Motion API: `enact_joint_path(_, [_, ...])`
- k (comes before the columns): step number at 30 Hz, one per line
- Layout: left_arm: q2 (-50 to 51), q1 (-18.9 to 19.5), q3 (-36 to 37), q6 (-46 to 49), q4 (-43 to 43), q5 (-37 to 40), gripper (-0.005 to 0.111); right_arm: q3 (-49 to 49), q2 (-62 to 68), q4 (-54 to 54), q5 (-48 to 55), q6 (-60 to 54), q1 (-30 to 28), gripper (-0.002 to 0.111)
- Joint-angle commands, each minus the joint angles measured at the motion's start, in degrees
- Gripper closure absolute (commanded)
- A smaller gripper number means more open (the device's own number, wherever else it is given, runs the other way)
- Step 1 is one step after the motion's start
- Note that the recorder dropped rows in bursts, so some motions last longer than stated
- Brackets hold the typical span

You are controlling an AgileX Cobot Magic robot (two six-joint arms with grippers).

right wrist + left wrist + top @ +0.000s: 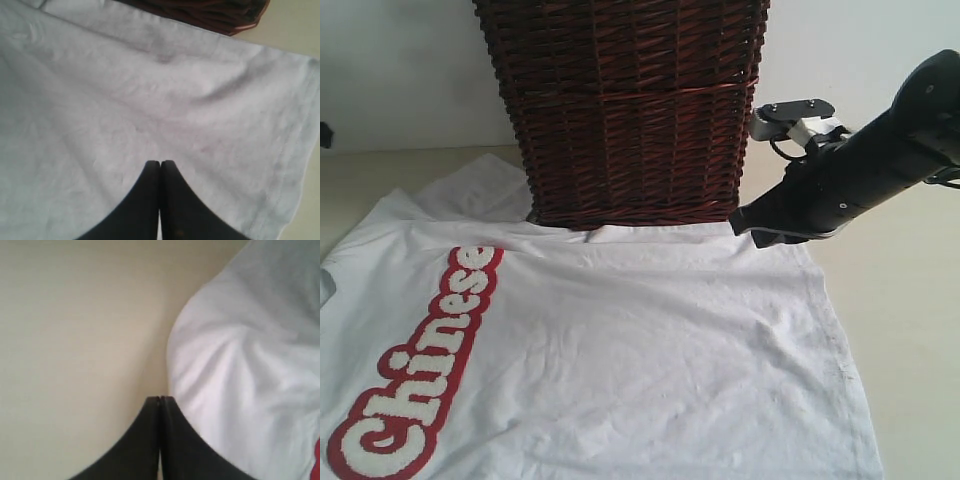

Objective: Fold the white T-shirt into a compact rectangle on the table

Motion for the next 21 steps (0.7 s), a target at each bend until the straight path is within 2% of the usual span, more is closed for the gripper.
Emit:
enact_joint_path(1, [-9.0,3.9,13.5,4.1,-3.7,8.2,0.107,-0.2,-0.6,2.3,-0.5,-0.5,-0.1,0.108])
enact_joint_path(3, [-12.5,4.2,20.3,9.5,-10.5,10.7,0.106,-0.2,-0.6,3.5,-0.8,-0.5,-0.1,0.108])
enact_joint_path(6, [-16.2,2.5,32.3,19.7,-19.6,11.0,0.095,-0.2,-0.6,4.9,-0.3,-0.5,-0.1,0.108])
enact_joint_path(11, [-17.8,-0.1,46.2,20.9,-15.0,1.4,0.072,-0.2,-0.6,9.0,2.3,-3.1,-0.1,0.108])
enact_joint_path(14, [-17.8,-0.1,49.2,20.9,-14.1,0.0,0.072,-0.2,-0.6,12.3,3.3,-6.5,-0.1,0.108])
enact_joint_path(17, [-17.8,-0.1,48.2,19.9,-12.3,-1.9,0.072,-0.2,-0.6,14.0,3.9,-8.3,-0.1,0.108])
enact_joint_path(21, [-18.0,0.0,46.8,13.9,-4.7,-3.8,0.072,-0.2,-0.6,16.6,4.6,-10.9,-0.1,0.108])
